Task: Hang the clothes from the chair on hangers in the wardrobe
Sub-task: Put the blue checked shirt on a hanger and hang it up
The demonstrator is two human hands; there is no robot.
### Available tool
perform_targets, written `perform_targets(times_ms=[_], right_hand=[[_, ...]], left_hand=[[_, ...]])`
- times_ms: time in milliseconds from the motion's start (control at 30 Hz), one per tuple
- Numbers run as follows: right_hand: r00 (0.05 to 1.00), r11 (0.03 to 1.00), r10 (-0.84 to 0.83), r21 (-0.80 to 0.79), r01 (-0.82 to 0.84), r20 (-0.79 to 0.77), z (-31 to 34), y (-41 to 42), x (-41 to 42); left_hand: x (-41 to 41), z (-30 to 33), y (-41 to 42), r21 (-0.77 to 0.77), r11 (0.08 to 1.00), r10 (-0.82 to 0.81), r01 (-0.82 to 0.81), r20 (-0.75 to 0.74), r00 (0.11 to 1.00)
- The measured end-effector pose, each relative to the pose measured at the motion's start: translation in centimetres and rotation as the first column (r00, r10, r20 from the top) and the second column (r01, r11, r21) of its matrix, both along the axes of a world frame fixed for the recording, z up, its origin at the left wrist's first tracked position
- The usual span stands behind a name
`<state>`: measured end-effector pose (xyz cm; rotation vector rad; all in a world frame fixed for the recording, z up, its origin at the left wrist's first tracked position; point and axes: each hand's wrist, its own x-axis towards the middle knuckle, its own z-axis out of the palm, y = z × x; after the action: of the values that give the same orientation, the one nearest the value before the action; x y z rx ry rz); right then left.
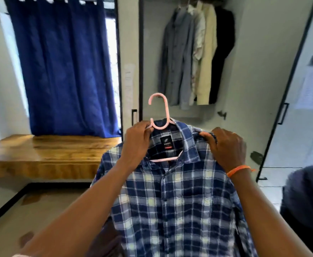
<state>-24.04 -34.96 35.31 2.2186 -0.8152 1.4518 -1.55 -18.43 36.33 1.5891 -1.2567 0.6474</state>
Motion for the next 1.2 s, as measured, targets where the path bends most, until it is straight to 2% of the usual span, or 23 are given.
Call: perform_targets(times_ms=[100, 200, 300, 467, 600, 833, 1100, 1200], right_hand=[[0.995, 0.995, -0.090, -0.036, 0.089, -0.032, 0.6, -5.1, -0.1], [0.988, 0.988, -0.149, -0.032, 0.148, -0.040, 1.1, -10.4, 0.5], [0.980, 0.980, -0.199, -0.027, 0.199, -0.019, 2.4, -16.1, 1.3], [0.968, 0.969, -0.246, 0.000, 0.246, 0.048, 4.3, -23.8, 4.8], [0.966, 0.968, -0.252, 0.002, 0.252, 0.056, 5.5, -29.6, 9.4], [0.973, 0.973, -0.221, -0.061, 0.224, 0.061, 8.6, -41.0, 18.3], [0.982, 0.992, -0.091, -0.066, 0.103, 0.165, 20.9, -51.9, 28.3], [0.987, 0.992, -0.048, -0.107, 0.065, 0.152, 26.6, -54.2, 32.3]], left_hand=[[1.2, -0.9, -7.5, 0.021, 0.999, -0.042, 0.042, -0.011, 0.999], [2.3, -2.3, -13.9, 0.017, 1.000, -0.004, 0.003, 0.033, 0.999], [2.6, -3.1, -19.5, -0.004, 1.000, -0.022, 0.022, 0.028, 0.999], [5.9, -2.5, -29.0, 0.079, 0.994, -0.075, 0.074, -0.002, 0.997], [9.2, -1.1, -36.5, 0.035, 0.999, -0.003, 0.004, -0.048, 0.999], [14.6, 1.8, -48.6, -0.012, 0.968, 0.246, -0.253, -0.184, 0.952], [23.4, 11.0, -61.0, -0.134, 0.934, 0.309, -0.330, -0.158, 0.938], [27.3, 16.0, -64.3, -0.141, 0.955, 0.225, -0.262, -0.235, 0.946]])
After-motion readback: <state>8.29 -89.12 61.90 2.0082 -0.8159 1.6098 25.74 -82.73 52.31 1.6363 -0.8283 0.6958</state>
